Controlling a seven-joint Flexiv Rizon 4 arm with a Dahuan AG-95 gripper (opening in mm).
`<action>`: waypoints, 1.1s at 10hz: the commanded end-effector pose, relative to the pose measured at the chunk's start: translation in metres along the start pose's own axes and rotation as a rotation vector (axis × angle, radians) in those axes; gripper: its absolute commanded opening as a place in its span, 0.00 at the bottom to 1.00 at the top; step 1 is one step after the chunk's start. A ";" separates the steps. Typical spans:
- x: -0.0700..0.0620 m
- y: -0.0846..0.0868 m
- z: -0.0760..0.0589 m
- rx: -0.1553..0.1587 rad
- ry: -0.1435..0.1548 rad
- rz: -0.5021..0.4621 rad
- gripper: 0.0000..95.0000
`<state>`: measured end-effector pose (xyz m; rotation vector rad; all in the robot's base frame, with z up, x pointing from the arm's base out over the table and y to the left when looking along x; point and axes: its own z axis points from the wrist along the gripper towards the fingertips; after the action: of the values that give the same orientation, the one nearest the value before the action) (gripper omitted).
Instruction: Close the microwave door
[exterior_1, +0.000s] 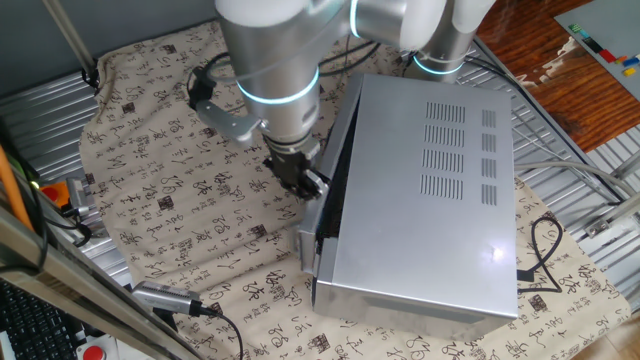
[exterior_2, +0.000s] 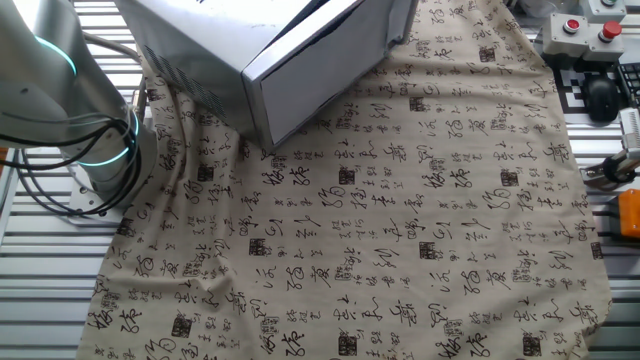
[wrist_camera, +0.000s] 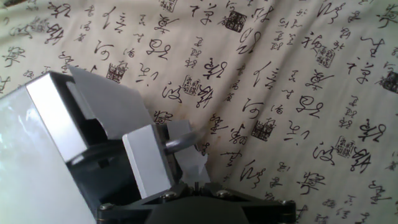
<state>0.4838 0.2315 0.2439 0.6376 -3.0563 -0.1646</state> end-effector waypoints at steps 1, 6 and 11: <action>-0.002 0.008 0.003 0.003 0.000 0.018 0.00; -0.003 0.027 0.008 0.010 -0.001 0.046 0.00; 0.004 0.030 0.008 0.012 -0.010 0.050 0.00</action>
<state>0.4680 0.2570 0.2385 0.5631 -3.0856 -0.1484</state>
